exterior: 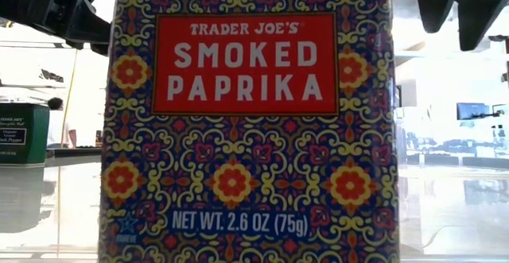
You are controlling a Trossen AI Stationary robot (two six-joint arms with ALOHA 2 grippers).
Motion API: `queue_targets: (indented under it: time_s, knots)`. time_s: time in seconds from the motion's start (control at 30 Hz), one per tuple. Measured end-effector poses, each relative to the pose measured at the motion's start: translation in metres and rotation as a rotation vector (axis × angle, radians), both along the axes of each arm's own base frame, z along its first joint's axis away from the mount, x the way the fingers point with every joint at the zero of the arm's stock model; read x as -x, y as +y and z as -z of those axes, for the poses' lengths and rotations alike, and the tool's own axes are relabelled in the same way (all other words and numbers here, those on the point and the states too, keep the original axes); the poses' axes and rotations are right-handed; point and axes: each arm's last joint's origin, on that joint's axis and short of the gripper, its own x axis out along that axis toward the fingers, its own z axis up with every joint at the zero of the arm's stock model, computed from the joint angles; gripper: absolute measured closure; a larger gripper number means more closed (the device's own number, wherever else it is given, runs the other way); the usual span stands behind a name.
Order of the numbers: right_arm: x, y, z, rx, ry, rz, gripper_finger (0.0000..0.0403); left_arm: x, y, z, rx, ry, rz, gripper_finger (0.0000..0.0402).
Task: Sort spices by type
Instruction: Put the green spice bottle into the gray bin
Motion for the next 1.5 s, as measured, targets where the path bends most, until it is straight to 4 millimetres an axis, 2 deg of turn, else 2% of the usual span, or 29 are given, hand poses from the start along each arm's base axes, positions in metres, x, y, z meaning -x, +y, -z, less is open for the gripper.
queue_targets:
  time_s: [0.17,0.4,0.77,0.97,1.13,1.27,1.5]
  knots:
    - [0.0,0.001,0.0,-0.023,0.012,-0.002,0.0007,0.0,0.0,0.0,0.003,-0.001,-0.001,0.0086]
    - [0.004,0.01,0.0,-0.046,-0.008,0.04,0.0019,0.0,0.0,0.0,0.018,-0.003,-0.004,0.0086]
    - [0.022,0.041,0.0,-0.11,0.0,-0.006,0.002,0.0,0.0,0.0,0.023,-0.004,-0.005,0.0086]
    - [0.034,0.057,0.0,-0.137,-0.004,0.039,0.002,0.0,0.0,0.0,0.023,-0.004,-0.006,0.0086]
    - [0.043,0.069,0.014,-0.207,0.042,0.064,0.002,0.0,0.0,0.0,0.023,-0.004,-0.006,0.0086]
    - [0.041,0.072,0.023,-0.257,0.025,0.081,0.0021,0.0,0.0,0.0,0.023,-0.004,-0.006,0.0086]
    - [0.039,0.08,0.041,-0.292,0.123,0.044,0.0022,0.0,0.0,0.0,0.034,-0.004,-0.008,0.0086]
